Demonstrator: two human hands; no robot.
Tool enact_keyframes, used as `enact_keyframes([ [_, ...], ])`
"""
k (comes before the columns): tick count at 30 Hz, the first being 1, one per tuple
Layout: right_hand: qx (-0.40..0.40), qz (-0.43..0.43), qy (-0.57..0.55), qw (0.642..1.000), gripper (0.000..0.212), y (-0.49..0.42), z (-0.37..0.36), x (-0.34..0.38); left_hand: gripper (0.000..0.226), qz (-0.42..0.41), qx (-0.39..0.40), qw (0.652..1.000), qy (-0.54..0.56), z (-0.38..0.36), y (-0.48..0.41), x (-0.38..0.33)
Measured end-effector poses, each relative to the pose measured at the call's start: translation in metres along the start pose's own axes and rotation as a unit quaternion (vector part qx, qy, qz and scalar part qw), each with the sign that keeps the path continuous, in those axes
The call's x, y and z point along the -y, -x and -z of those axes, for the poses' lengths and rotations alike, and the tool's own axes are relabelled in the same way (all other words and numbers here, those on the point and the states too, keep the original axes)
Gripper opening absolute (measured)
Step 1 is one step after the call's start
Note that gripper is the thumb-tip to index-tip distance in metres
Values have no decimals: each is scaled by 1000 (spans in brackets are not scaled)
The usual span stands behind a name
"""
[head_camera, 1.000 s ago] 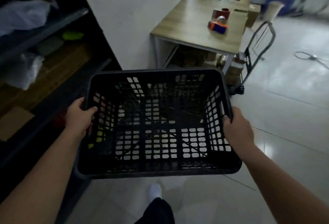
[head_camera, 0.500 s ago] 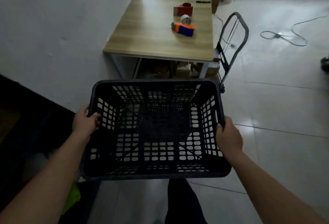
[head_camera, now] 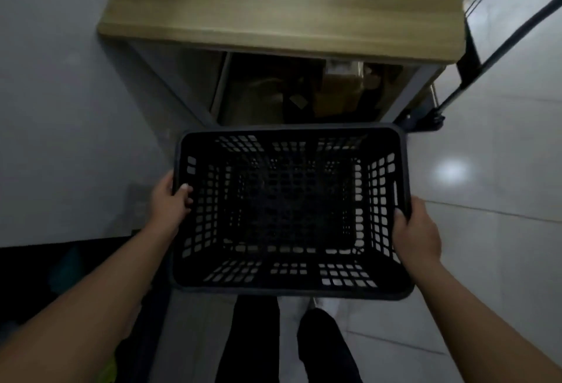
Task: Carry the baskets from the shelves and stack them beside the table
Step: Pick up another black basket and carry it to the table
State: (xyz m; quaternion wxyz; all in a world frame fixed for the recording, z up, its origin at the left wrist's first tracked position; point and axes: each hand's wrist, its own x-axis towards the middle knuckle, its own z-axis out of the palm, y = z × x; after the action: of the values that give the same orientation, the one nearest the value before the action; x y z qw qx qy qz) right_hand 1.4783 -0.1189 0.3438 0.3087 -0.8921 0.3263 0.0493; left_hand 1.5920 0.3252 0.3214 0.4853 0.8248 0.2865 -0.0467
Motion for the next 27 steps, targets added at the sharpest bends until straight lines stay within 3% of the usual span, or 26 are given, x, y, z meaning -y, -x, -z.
enact_keyframes([
  [10, -11, -48, -1, 999, 28, -65, -106, -29, 39, 19, 36, 999, -12, -78, -94, 53],
  [27, 42, -65, 1, 997, 30, -85, -114, -22, 43, 22, 30, 999, -37, -97, -119, 57],
])
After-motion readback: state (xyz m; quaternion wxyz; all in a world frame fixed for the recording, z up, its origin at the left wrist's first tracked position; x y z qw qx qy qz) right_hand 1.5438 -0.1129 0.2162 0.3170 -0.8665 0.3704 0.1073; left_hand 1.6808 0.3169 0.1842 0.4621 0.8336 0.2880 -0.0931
